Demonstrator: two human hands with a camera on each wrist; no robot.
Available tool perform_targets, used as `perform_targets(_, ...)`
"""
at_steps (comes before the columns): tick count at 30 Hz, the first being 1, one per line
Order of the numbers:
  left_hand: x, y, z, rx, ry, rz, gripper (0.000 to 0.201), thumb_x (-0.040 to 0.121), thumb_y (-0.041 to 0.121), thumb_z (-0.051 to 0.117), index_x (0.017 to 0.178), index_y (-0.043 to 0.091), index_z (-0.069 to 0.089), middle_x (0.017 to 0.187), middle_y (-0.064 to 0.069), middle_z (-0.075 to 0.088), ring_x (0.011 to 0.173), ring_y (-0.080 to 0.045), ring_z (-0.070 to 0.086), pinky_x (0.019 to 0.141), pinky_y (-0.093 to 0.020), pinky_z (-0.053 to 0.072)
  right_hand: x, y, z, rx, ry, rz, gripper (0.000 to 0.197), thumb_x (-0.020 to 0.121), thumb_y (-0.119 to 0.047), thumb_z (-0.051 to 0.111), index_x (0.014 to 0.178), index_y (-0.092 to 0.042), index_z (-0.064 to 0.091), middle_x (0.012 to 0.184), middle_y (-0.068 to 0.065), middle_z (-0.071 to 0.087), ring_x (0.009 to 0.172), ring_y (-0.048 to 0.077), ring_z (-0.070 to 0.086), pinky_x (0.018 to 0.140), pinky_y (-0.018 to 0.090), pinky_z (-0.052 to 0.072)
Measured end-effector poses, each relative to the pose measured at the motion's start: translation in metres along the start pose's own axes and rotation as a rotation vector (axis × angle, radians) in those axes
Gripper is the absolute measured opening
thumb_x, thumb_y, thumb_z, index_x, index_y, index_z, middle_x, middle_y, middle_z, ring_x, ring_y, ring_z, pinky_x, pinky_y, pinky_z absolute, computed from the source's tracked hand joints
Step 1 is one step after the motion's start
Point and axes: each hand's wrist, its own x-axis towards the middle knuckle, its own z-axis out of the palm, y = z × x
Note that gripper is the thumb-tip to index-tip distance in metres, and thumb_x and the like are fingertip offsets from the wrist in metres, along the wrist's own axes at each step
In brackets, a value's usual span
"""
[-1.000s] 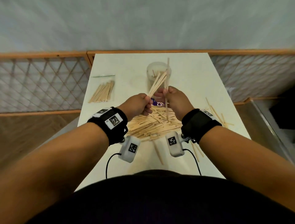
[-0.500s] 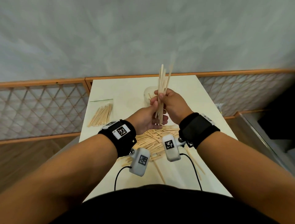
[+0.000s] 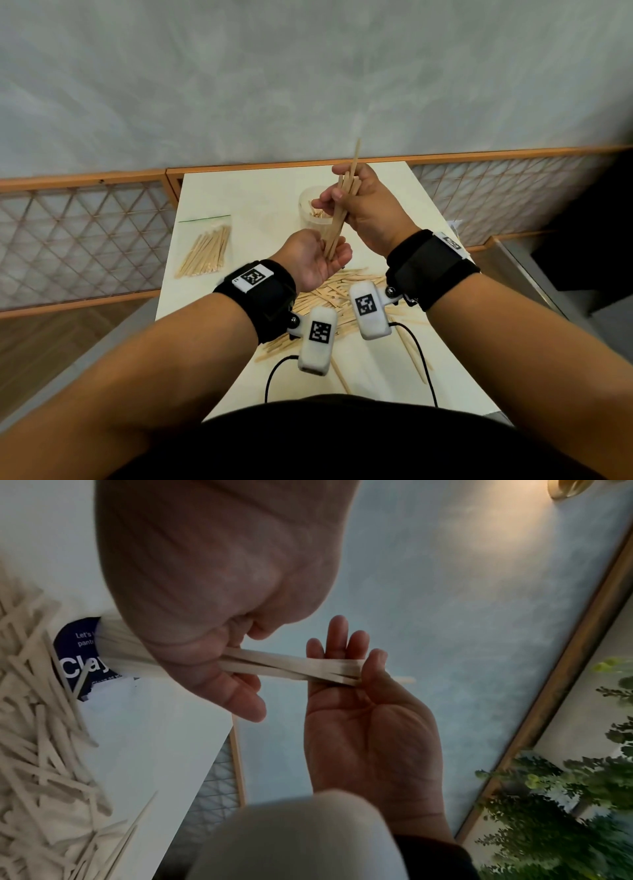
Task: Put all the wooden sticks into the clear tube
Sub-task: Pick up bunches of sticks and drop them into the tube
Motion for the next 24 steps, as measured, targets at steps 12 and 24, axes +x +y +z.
perform_targets(12, -0.007, 0.000, 0.006, 0.192, -0.183, 0.105, 0.044, 0.104, 0.032, 0.027, 0.093, 0.004, 0.060, 0.078, -0.009, 0.059, 0.063, -0.018, 0.058, 0.057, -0.025, 0.055, -0.008, 0.009, -0.005, -0.206, 0.042, 0.071, 0.013, 0.102, -0.024, 0.042, 0.091, -0.018, 0.046, 0.087, 0.007, 0.068, 0.077, 0.016, 0.063, 0.059, 0.023, 0.050)
perform_targets(24, 0.000, 0.008, -0.007, 0.695, -0.261, 0.233, 0.027, 0.104, 0.026, 0.033, 0.086, 0.014, 0.050, 0.069, 0.003, 0.042, 0.056, -0.008, 0.041, 0.048, -0.018, 0.039, 0.019, -0.031, -0.050, -0.504, -0.038, 0.033, 0.033, 0.093, -0.010, 0.059, 0.122, -0.022, 0.048, 0.112, 0.023, 0.060, 0.061, 0.013, 0.055, 0.055, 0.027, 0.043)
